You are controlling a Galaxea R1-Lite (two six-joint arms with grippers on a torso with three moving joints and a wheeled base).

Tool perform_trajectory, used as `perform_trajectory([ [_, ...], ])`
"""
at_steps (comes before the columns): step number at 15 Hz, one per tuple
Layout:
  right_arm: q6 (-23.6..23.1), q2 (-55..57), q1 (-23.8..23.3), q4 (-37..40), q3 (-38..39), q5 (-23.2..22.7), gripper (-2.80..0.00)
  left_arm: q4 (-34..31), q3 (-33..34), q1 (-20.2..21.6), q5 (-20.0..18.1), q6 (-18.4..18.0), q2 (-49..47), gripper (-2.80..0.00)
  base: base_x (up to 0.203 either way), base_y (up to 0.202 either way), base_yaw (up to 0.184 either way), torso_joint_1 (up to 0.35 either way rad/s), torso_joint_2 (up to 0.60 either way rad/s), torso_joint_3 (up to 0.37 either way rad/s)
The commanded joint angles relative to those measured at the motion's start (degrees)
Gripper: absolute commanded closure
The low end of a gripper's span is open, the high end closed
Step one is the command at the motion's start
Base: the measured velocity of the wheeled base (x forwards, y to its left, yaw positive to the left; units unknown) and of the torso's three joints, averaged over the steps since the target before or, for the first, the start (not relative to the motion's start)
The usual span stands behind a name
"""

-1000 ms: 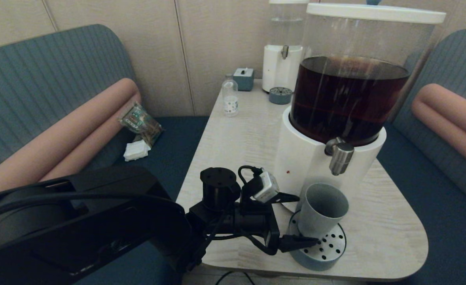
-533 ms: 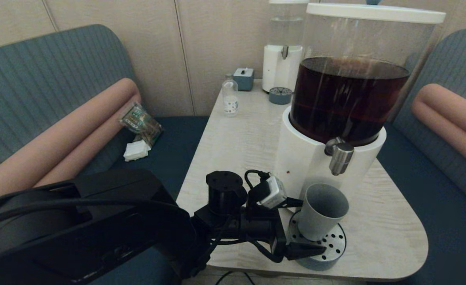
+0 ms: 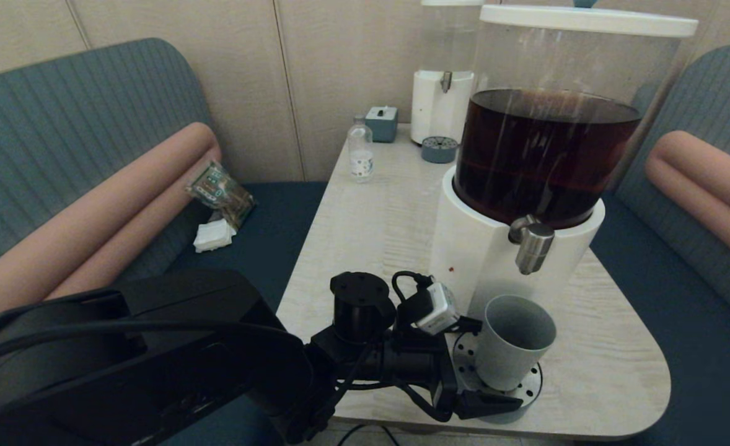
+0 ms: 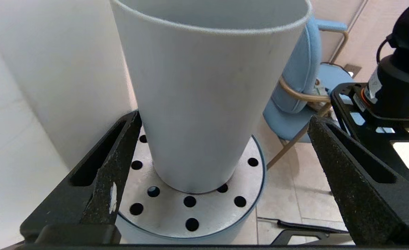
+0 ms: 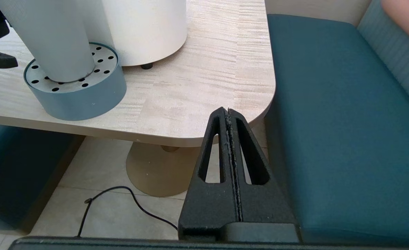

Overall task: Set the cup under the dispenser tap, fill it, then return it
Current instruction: Place the cup next to the water dispenser

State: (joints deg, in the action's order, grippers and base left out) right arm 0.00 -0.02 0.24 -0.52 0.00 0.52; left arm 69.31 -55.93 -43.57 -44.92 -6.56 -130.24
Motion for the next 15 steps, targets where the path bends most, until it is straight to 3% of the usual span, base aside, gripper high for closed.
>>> perform_trajectory([
  [1,0.0,-0.1,0.0,0.0,0.0,0.0,0.0,-0.3,-0.8,0.0,-0.3,-0.1,-0.3,-2.8,0.0,0.0,0.0,0.0,0.0,0.0],
  [15,0.0,-0.1,0.0,0.0,0.0,0.0,0.0,-5.9,-9.4,-0.1,1.9,-0.5,-4.0,-2.8,0.0,0.0,0.0,0.0,0.0,0.0],
])
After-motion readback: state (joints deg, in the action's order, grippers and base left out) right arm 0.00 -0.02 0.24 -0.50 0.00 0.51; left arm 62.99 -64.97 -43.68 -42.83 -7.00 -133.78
